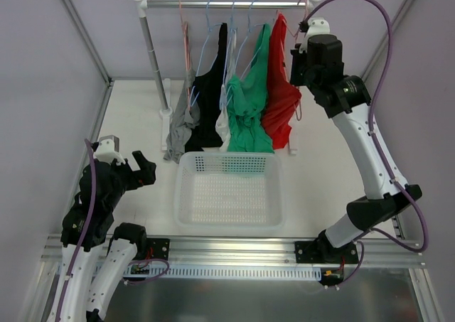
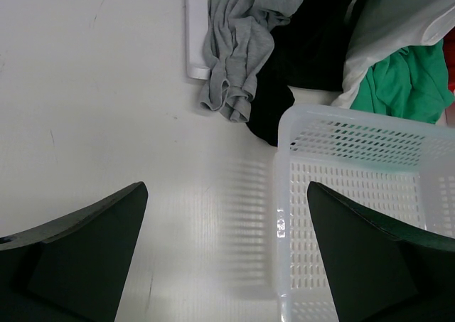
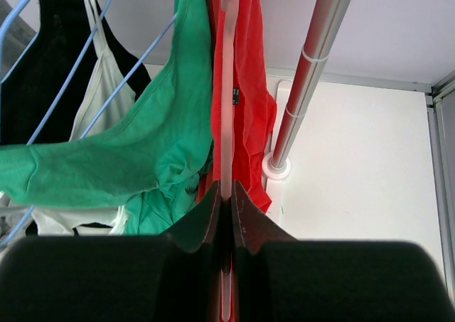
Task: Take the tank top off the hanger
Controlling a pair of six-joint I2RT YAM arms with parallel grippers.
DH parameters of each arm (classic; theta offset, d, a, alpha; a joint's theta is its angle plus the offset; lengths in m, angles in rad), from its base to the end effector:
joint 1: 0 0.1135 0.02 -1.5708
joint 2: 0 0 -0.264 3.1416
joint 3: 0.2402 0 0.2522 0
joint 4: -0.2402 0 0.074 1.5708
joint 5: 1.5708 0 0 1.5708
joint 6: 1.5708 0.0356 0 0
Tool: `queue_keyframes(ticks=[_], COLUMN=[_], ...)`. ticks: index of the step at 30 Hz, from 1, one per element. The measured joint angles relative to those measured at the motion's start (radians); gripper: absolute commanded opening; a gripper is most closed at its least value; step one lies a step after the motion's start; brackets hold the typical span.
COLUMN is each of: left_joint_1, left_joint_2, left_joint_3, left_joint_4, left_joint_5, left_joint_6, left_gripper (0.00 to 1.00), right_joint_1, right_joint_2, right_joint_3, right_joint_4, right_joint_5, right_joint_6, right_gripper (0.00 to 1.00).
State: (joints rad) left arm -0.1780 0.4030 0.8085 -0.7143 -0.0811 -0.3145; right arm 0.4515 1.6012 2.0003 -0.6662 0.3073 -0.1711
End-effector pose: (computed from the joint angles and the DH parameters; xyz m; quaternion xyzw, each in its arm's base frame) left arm 0.0821 -0.0118 0.3355 -0.0789 0.8033 -0.1119 0.5797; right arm 0.3057 0.1363 0.4994 -0.1522 0.7763 -0.0367 0.6106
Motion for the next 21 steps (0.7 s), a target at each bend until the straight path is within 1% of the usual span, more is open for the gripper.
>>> queue_keyframes(ticks=[7,14,21], left_joint_1=[-0.005,-0.013,-0.019], left_joint_2=[-0.009,-0.012,-0.012], left_joint_3=[-0.002,-0.002,-0.002], left_joint_4=[0.000,0.000,0.000], left_joint_5=[0.000,0.000,0.001], left_joint_6=[0.000,0.000,0.000], left_gripper=[0.99,0.99,0.99], right_joint_1=[0.000,0.000,0.000], right_joint_2=[-0.153,-0.314,-0.417], right_joint_3=[-0.111,-0.233,-0.269], right_joint_4=[-0.013,-0.033,-0.096], right_joint_5=[-0.036,-0.035,-0.001], right_joint_6=[-0.003,-0.009,-0.027], right_gripper=[0.00,0.00,0.00])
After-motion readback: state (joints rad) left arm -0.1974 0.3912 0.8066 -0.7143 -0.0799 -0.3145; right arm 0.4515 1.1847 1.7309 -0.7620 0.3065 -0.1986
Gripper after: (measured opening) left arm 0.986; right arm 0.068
